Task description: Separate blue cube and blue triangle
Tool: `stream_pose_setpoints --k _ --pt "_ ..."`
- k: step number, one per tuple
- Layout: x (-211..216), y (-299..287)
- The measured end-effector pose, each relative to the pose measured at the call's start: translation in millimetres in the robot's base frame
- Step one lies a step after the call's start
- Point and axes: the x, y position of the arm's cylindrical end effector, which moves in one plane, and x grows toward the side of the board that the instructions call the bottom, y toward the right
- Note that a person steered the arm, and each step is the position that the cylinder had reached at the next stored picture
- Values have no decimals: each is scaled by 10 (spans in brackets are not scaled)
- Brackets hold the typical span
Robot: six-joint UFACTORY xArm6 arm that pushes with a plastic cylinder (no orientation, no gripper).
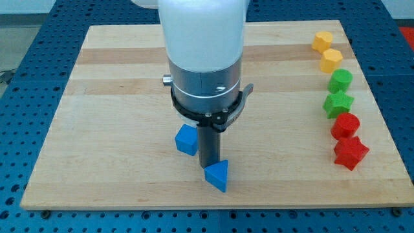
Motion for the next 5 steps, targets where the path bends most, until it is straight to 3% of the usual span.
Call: stream_pose_setpoints --k 3,4,5 --pt "9 -323" --pt "349 -284" --pt "430 -284"
